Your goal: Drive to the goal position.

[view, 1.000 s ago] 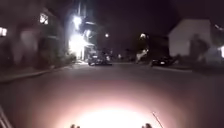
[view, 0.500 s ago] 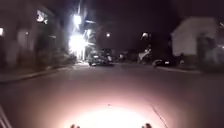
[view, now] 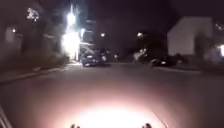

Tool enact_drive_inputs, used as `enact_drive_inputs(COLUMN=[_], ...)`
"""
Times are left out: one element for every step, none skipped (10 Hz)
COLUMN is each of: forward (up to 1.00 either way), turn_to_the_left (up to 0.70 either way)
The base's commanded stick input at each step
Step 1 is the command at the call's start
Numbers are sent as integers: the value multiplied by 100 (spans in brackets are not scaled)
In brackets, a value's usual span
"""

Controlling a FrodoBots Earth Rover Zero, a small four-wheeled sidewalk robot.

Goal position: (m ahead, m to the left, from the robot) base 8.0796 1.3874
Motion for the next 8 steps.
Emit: enact_drive_inputs(forward=[100, 100, 100, 100, 100, 100, 100, 100], turn_to_the_left=[0, 0, 0, -34, -40, 0, 0, 0])
